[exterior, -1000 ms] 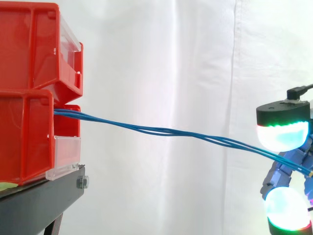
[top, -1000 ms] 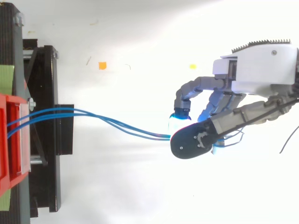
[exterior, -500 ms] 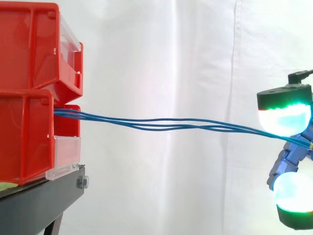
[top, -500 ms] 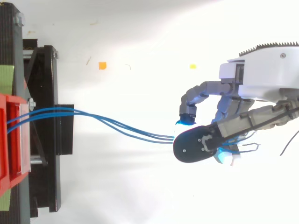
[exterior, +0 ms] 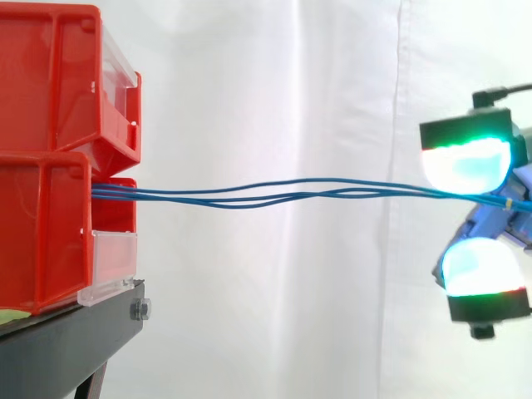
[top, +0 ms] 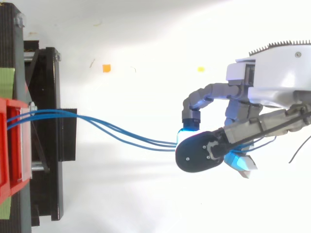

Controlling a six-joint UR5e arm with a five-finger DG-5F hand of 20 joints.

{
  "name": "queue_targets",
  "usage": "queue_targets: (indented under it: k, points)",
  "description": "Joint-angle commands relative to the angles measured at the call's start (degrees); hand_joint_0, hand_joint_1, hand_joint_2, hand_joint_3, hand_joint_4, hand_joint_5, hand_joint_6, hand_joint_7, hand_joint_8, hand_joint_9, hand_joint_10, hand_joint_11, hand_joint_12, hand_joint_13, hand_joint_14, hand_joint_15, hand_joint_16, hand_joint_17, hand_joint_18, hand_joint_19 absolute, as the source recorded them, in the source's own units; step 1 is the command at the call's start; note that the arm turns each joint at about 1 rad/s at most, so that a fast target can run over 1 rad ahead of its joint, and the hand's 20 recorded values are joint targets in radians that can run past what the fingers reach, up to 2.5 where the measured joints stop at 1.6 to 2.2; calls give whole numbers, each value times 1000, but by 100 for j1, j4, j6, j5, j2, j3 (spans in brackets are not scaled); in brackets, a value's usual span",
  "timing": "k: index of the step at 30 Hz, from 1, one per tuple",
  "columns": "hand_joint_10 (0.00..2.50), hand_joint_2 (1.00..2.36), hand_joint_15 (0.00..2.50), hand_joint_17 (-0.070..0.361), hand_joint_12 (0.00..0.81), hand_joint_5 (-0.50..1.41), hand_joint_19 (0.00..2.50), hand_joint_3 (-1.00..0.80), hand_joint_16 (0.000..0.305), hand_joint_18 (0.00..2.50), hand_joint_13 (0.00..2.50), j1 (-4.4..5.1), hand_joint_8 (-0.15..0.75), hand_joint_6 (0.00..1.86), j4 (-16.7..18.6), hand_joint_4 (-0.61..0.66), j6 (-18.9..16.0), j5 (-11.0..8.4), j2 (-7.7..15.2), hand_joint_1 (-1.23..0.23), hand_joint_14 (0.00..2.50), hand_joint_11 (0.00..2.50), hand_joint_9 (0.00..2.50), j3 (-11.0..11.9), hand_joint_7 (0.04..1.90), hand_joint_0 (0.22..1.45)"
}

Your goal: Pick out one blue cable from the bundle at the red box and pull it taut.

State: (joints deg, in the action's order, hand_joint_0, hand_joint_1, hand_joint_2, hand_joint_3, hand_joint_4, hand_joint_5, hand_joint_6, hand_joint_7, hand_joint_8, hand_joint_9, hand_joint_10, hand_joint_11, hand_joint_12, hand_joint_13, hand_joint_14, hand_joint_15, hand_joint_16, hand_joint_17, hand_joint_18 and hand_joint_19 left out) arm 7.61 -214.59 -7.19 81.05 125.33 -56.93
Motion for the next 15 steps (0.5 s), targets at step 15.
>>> queue_targets:
  k: [15]
  points:
    - [29,1023,1036,134,389,-139,947,-147,59,1024,1421,30,279,649,382,142,-169,24,9,-512,30,1471,1431,50,1059,680]
